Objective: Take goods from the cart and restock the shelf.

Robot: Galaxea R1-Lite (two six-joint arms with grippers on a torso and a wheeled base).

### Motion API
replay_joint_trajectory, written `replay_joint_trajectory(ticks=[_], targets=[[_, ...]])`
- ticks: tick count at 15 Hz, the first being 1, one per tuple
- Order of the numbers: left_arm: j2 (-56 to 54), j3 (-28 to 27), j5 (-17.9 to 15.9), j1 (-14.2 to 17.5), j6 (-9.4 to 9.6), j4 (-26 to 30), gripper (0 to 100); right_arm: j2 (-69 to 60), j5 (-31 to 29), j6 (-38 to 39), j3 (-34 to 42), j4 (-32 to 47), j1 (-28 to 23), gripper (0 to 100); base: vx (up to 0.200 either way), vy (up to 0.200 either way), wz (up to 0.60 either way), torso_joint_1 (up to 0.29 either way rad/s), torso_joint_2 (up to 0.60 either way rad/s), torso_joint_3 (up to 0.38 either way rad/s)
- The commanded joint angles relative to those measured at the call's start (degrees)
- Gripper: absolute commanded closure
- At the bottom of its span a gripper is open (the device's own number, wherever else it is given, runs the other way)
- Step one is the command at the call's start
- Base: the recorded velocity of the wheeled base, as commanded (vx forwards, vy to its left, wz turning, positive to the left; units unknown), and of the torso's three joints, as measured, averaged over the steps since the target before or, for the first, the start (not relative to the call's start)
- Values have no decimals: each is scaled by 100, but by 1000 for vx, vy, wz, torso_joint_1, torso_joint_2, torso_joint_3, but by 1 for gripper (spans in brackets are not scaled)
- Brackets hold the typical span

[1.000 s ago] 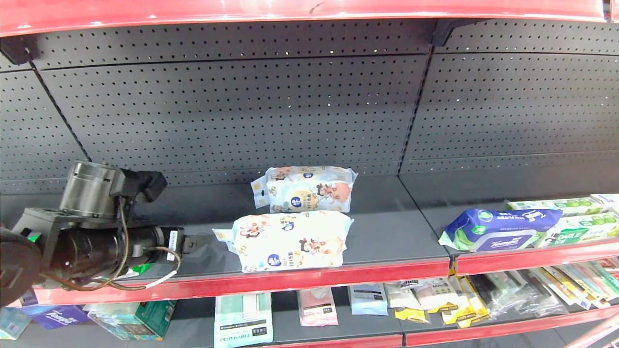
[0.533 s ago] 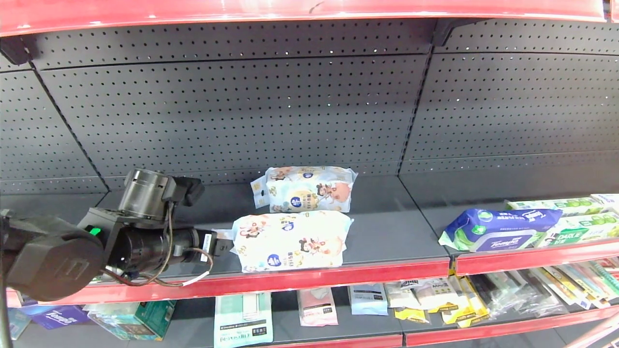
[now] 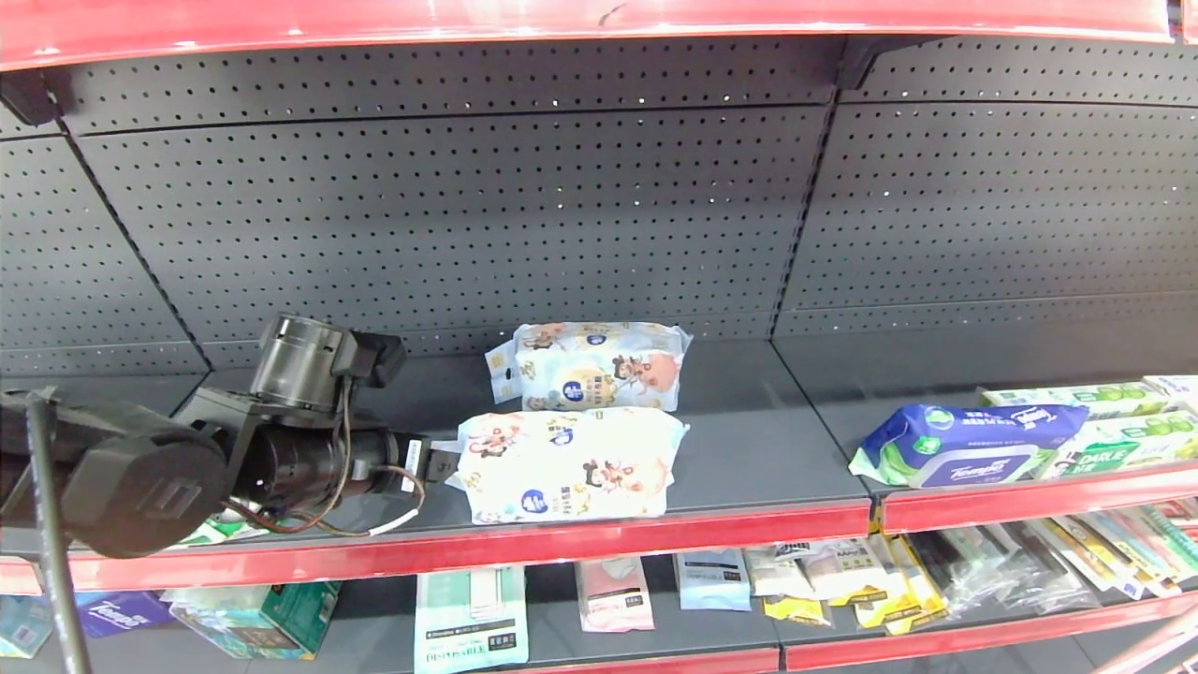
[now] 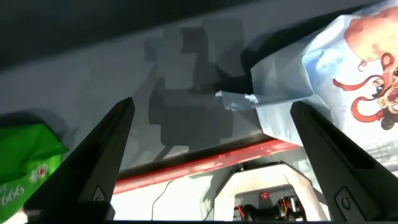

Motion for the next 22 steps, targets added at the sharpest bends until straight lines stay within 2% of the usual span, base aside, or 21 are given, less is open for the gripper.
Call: replay_joint_trajectory(ticks=[1, 4, 17, 22], targets=[[105, -144, 1, -44, -1, -1, 0, 7, 2, -7, 0, -1, 4, 0, 0, 0, 0, 0, 0, 0], [123, -241, 10, -220, -1, 42, 0, 7, 2, -7, 0, -1, 4, 0, 0, 0, 0, 0, 0, 0], [97, -285, -8, -246, -1, 262, 0, 7, 2, 2, 0, -1, 4, 0, 0, 0, 0, 0, 0, 0], [-730, -205, 19, -246, -10, 939, 0, 7, 2, -7, 0, -1, 4, 0, 0, 0, 0, 0, 0, 0]])
